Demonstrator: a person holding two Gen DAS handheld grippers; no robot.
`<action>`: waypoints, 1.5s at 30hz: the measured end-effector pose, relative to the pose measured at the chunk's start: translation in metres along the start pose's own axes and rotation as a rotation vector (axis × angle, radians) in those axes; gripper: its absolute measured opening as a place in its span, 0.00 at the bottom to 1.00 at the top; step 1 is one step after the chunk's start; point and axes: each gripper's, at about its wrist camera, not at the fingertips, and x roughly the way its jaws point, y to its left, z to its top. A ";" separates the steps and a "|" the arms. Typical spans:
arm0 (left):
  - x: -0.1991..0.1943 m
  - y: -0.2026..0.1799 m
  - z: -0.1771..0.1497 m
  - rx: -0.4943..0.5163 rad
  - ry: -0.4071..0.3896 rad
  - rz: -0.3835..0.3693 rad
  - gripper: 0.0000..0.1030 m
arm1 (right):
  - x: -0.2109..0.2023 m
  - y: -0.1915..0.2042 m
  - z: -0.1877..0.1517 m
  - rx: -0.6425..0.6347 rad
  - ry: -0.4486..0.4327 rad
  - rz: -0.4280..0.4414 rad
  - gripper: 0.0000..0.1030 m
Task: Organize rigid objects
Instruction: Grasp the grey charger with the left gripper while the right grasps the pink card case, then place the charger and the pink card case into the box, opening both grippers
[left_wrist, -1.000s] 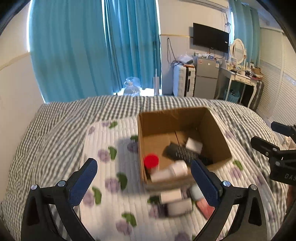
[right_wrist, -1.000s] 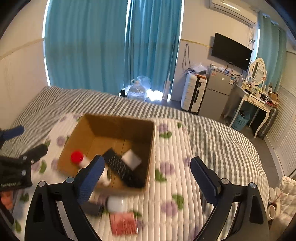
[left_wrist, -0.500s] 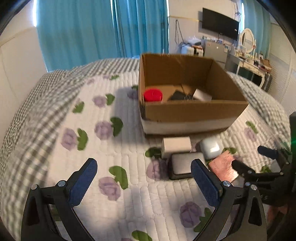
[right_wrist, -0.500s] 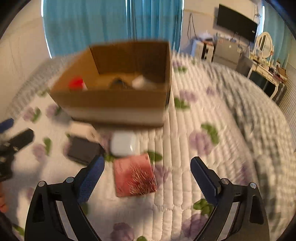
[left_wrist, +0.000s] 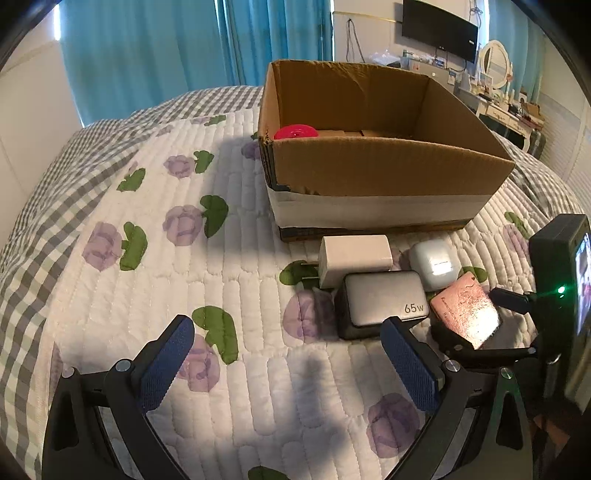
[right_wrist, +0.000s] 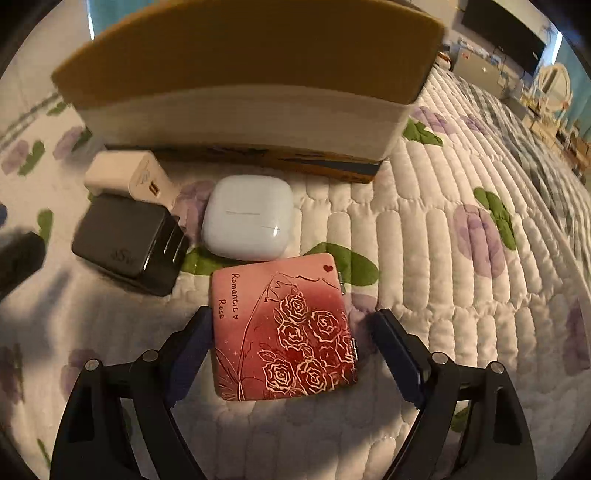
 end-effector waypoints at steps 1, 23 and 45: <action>-0.002 -0.001 0.000 0.002 -0.003 0.000 1.00 | 0.001 0.001 -0.001 -0.006 -0.001 -0.005 0.84; 0.046 -0.057 0.017 0.027 0.055 -0.047 0.98 | -0.064 -0.064 0.055 0.001 -0.186 -0.033 0.68; -0.011 -0.036 0.018 0.027 -0.028 -0.015 0.67 | -0.099 -0.071 0.031 0.072 -0.229 -0.016 0.68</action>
